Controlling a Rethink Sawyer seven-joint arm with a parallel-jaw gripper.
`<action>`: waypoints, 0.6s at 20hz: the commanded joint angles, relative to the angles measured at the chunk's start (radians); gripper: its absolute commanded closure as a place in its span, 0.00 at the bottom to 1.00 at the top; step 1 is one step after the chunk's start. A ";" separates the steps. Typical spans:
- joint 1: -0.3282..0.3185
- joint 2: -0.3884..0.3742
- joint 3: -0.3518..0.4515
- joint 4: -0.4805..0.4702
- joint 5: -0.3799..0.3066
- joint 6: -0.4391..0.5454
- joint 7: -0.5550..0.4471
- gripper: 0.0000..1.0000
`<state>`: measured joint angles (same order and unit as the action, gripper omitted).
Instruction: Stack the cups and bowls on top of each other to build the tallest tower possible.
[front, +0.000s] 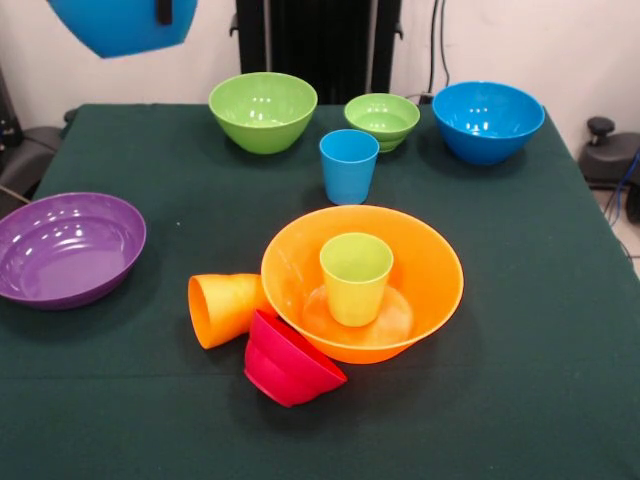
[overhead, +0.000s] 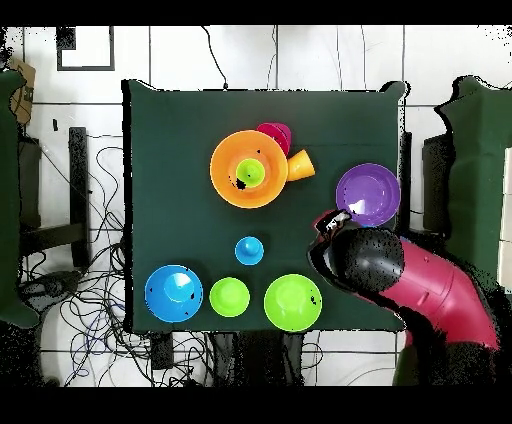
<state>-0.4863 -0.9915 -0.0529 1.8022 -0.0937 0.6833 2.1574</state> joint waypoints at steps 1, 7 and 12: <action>0.084 0.004 0.011 -0.147 0.045 0.166 0.200 1.00; 0.096 0.036 -0.002 -0.264 0.090 0.241 0.220 1.00; 0.129 0.088 -0.019 -0.344 0.115 0.283 0.269 1.00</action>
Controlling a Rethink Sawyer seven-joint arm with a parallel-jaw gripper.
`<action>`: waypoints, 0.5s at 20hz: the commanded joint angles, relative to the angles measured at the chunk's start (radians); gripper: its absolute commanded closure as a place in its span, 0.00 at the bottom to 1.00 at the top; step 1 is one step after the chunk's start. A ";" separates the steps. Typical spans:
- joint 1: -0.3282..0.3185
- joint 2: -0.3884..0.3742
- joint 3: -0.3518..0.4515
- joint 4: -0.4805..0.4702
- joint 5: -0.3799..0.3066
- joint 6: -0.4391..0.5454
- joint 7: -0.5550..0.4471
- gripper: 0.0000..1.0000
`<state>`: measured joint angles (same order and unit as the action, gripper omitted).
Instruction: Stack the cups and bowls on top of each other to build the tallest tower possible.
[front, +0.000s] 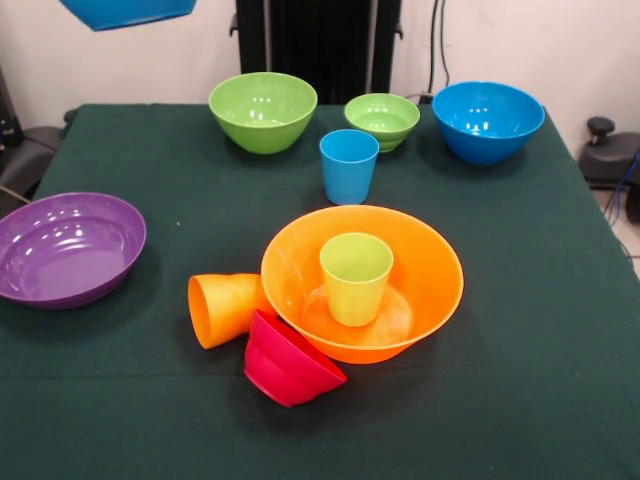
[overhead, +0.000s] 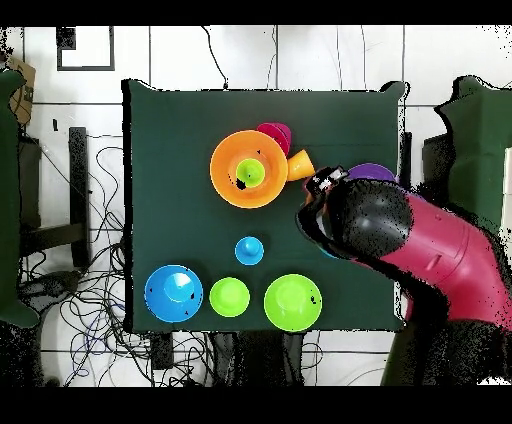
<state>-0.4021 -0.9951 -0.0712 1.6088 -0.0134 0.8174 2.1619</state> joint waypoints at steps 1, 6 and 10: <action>0.062 0.110 -0.012 -0.176 0.036 0.156 0.298 1.00; 0.140 0.186 -0.071 -0.332 0.020 0.277 0.409 1.00; 0.177 0.242 -0.093 -0.403 0.009 0.340 0.428 1.00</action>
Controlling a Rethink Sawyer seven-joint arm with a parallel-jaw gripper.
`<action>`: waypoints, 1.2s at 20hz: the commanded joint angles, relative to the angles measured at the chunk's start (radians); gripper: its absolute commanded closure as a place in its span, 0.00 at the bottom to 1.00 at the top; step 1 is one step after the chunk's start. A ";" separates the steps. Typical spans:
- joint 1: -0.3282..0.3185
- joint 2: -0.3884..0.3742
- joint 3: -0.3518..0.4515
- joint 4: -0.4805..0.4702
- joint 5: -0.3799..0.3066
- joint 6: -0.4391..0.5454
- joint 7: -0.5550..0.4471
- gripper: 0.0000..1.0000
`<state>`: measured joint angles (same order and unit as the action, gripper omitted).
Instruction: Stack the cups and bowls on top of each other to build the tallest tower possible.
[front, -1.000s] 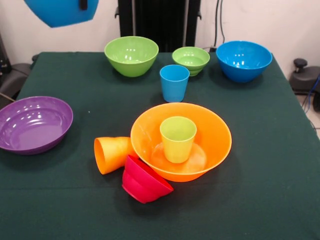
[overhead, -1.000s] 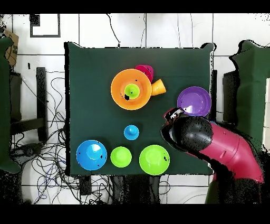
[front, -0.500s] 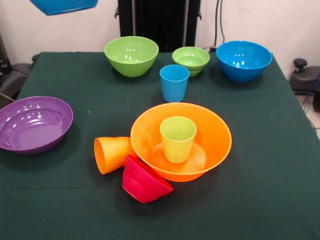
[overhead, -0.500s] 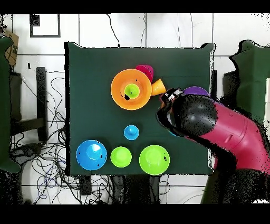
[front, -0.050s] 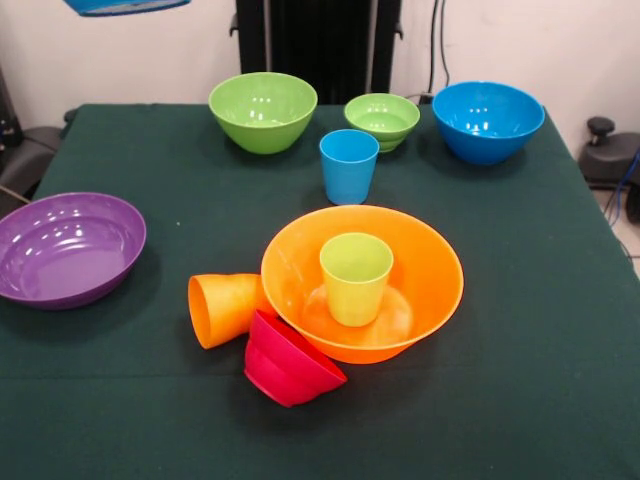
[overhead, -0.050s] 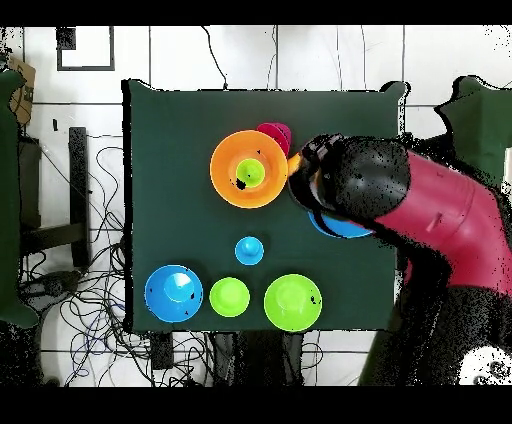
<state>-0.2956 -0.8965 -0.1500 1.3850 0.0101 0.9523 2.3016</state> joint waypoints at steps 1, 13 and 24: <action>0.077 0.154 -0.016 -0.190 -0.015 0.208 0.291 1.00; 0.169 0.244 -0.012 -0.126 -0.043 0.061 0.241 1.00; 0.181 0.521 -0.064 -0.220 -0.086 -0.124 0.277 1.00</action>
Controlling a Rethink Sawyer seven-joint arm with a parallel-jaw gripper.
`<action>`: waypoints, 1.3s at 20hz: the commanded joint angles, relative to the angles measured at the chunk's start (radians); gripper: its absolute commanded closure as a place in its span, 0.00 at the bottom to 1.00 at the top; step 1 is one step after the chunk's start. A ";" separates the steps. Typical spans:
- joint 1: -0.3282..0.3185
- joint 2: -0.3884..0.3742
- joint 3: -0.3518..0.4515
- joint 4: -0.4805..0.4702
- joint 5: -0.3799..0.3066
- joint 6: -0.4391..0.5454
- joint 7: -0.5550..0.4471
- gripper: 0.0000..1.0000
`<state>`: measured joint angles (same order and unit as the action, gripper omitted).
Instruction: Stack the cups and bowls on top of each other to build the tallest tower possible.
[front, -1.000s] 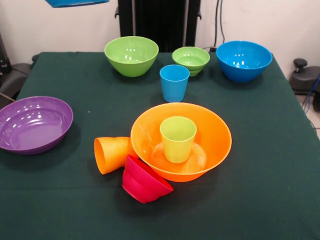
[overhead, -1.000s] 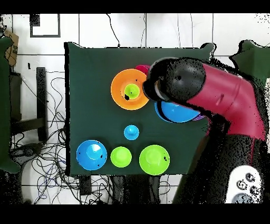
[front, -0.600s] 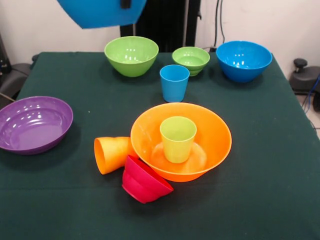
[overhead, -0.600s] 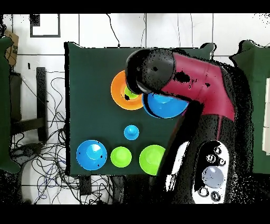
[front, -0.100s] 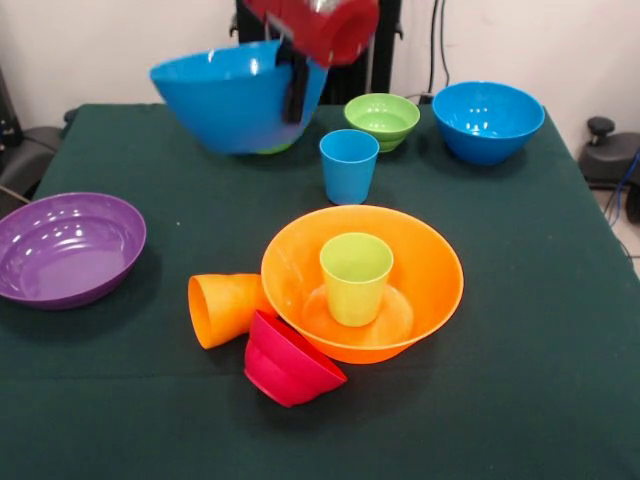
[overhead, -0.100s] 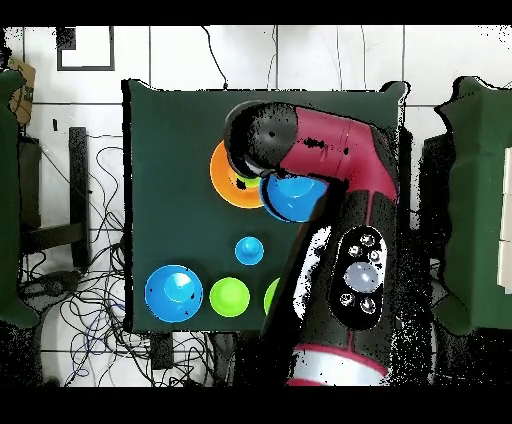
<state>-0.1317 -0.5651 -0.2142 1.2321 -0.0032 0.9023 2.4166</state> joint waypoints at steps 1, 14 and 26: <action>0.024 0.218 -0.016 -0.101 -0.070 -0.073 0.187 1.00; 0.027 0.343 -0.068 -0.344 0.051 0.225 0.223 1.00; 0.079 0.223 -0.125 -0.289 0.102 0.410 0.197 1.00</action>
<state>-0.0792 -0.2769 -0.3593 0.9836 0.0681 1.2111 2.4168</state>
